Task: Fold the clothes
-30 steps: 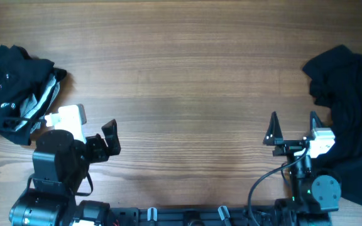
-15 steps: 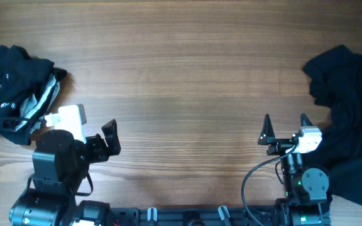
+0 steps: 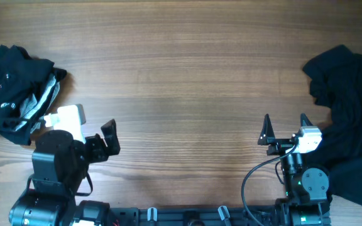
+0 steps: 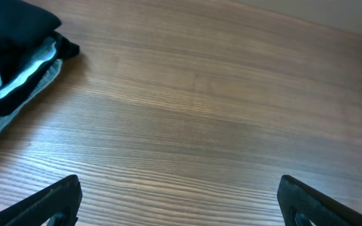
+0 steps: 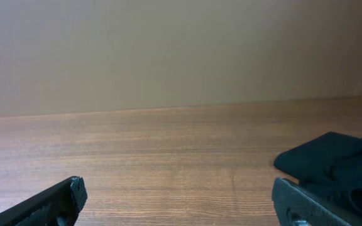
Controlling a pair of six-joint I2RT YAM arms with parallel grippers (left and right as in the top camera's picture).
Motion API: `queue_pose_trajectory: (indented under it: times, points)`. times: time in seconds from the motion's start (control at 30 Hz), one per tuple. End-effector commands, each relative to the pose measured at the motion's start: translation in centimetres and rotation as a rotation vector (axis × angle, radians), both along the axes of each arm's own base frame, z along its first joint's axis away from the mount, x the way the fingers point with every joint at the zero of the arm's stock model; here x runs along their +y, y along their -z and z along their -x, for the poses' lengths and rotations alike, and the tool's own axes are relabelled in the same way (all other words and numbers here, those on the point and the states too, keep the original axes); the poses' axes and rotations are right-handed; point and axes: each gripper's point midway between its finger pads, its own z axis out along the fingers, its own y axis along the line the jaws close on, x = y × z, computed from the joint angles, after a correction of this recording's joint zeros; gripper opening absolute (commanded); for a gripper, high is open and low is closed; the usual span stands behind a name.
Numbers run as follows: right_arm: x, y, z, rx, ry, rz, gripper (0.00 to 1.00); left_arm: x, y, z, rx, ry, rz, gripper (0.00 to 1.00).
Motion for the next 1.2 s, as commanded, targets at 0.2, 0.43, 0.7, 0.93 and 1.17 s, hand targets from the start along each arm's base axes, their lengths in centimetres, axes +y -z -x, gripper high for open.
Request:
queue_pose_trajectory:
  times: [0.2, 0.43, 0.7, 0.93, 1.17]
  points:
    - [0.1, -0.2, 0.0, -0.010, -0.008, -0.006, 0.99, 2.8, 4.4, -0.3, -0.208, -0.118, 0.083, 1.00]
    - [0.1, -0.2, 0.0, -0.010, -0.008, -0.005, 1.00, 1.9, 5.2, -2.9, -0.676, -0.019, 0.091, 1.00]
    - [0.1, -0.2, 0.0, -0.010, -0.008, -0.006, 1.00, 2.7, 8.4, -3.2, -0.587, -0.092, 0.068, 1.00]
    - [0.1, -0.2, 0.0, -0.010, -0.008, -0.006, 1.00, 2.8, 8.4, -3.2, -0.587, -0.093, 0.068, 1.00]
    - [0.1, -0.2, 0.0, -0.010, -0.008, -0.005, 1.00, 2.8, 8.3, -3.2, -0.587, -0.093, 0.068, 1.00]
